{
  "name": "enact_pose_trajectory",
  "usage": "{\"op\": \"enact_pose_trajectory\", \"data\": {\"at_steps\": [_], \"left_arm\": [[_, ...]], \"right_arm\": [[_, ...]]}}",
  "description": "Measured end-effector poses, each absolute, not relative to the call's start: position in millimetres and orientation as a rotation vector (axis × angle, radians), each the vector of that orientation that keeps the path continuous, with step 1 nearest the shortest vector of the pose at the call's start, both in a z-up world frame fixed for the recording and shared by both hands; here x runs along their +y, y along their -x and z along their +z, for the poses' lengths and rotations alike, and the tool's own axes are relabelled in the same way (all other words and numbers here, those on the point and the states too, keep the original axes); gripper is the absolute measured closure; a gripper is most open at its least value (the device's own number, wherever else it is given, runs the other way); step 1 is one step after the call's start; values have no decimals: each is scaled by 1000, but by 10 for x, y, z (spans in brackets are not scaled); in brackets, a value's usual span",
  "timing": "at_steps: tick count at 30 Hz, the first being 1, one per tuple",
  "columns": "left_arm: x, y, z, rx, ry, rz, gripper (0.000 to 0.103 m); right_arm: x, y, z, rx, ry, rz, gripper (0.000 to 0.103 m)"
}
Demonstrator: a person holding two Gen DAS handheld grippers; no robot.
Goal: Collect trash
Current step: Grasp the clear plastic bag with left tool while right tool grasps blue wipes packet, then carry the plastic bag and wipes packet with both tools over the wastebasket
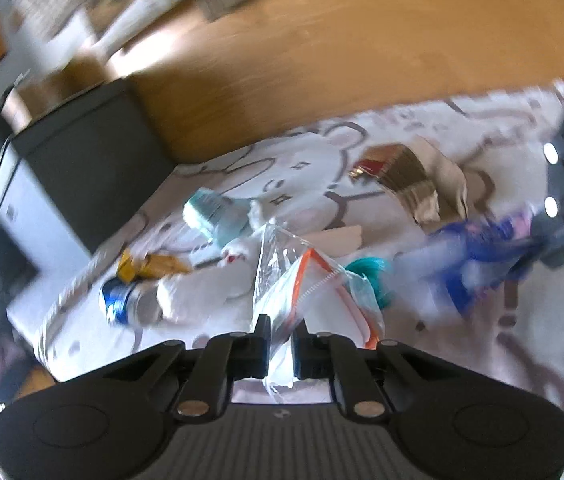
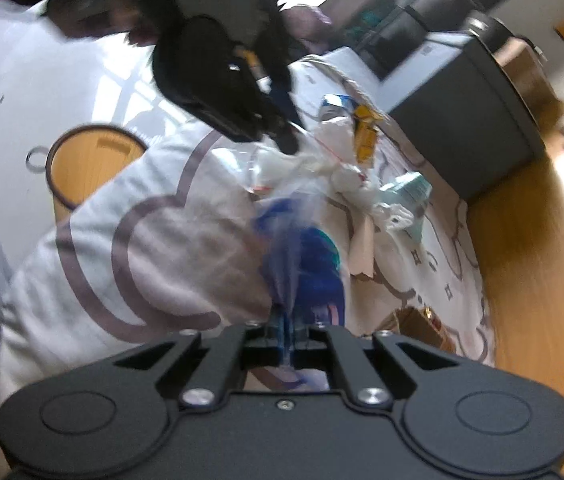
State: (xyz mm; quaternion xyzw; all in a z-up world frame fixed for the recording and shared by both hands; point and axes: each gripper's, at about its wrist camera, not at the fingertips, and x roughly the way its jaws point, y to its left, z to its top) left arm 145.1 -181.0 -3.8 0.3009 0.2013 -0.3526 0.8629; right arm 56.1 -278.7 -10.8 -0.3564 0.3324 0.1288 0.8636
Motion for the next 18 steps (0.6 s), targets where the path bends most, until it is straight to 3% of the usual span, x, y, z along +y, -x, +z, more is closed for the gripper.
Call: {"op": "enact_pose_trajectory", "data": {"at_steps": [18], "left_arm": [[-1125, -1004, 445, 495, -326, -527, 93]], "right_arm": [[-2721, -496, 428, 634, 267, 77, 102]]}}
